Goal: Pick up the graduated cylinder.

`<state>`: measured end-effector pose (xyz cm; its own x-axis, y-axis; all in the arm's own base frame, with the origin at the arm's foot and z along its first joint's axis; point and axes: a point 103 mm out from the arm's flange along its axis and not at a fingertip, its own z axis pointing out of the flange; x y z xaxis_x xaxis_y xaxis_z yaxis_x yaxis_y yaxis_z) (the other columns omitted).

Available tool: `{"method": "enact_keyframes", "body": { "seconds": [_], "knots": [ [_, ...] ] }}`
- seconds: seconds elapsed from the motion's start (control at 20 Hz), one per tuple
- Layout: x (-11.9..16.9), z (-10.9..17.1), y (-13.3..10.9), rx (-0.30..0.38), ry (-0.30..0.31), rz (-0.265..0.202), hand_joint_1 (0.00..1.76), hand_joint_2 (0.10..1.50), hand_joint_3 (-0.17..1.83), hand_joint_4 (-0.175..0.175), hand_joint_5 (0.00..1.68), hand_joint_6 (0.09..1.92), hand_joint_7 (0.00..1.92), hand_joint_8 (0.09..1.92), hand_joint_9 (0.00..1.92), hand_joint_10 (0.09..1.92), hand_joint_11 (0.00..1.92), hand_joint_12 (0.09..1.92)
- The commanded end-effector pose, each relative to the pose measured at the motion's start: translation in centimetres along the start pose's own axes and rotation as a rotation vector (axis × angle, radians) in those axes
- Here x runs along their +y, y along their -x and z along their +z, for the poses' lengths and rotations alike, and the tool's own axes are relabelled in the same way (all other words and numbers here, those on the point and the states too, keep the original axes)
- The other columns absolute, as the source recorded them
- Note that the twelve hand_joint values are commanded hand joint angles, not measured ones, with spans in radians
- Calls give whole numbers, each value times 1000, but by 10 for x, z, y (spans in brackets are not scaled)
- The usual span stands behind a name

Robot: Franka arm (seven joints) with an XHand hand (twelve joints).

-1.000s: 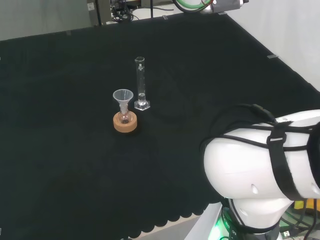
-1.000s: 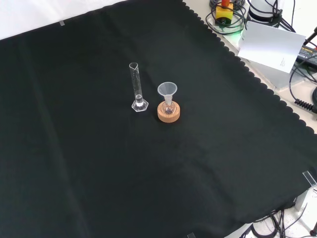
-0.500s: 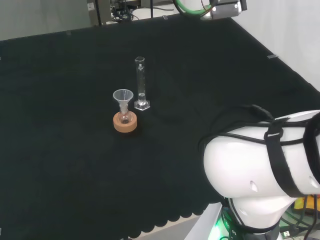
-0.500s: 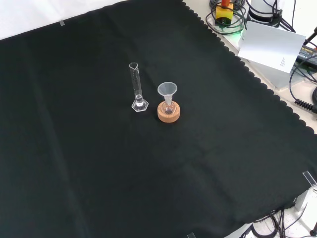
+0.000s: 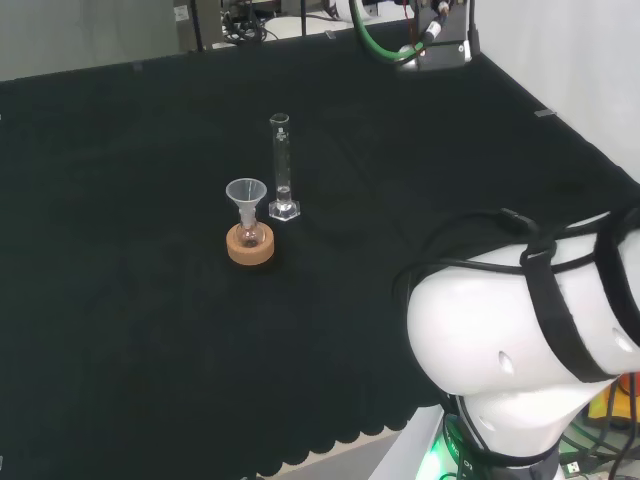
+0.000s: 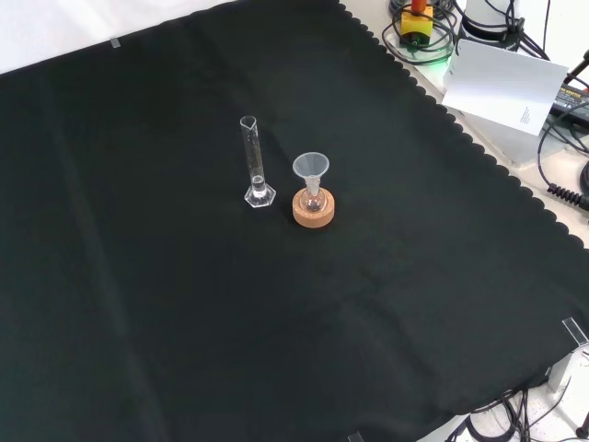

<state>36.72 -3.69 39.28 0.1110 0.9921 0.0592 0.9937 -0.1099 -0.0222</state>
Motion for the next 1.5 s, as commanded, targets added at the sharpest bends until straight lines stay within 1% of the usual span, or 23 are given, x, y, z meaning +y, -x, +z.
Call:
{"method": "enact_keyframes", "body": {
  "seconds": [0.05, 0.1, 0.15, 0.25, 0.45, 0.6, 0.75, 1.05, 1.2, 1.35, 1.5],
  "knots": [
    [54, 89, 20, 176, 4, -99, 356, 1140, 255, -42, 378, 87, 187, 604, 392, 698, 145, 1379],
    [60, 98, 21, 162, -1, -100, 457, 1093, 247, -42, 384, 87, 202, 611, 415, 687, 155, 1373],
    [65, 107, 22, 163, -7, -107, 543, 1050, 240, -43, 388, 87, 214, 617, 433, 679, 165, 1370],
    [74, 124, 24, 203, -9, -123, 650, 980, 254, -44, 395, 87, 227, 625, 459, 661, 185, 1364],
    [87, 153, 21, 286, 2, -171, 715, 838, 438, -45, 408, 87, 254, 643, 486, 638, 205, 1365],
    [91, 172, 18, 340, -3, -205, 735, 793, 476, -49, 416, 87, 277, 656, 493, 636, 210, 1366],
    [93, 190, 15, 382, -12, -225, 762, 755, 484, -50, 430, 87, 282, 660, 483, 631, 215, 1362],
    [94, 210, 14, 467, -30, -233, 836, 681, 535, -48, 465, 87, 271, 660, 438, 639, 218, 1357],
    [97, 219, 12, 513, -37, -224, 868, 643, 575, -49, 488, 87, 271, 662, 476, 641, 220, 1359],
    [99, 229, 6, 508, -42, -201, 903, 608, 613, -51, 507, 87, 297, 666, 519, 630, 230, 1357],
    [102, 238, 1, 515, -64, -202, 915, 598, 629, -51, 522, 87, 321, 670, 539, 625, 244, 1358]
  ]
}}
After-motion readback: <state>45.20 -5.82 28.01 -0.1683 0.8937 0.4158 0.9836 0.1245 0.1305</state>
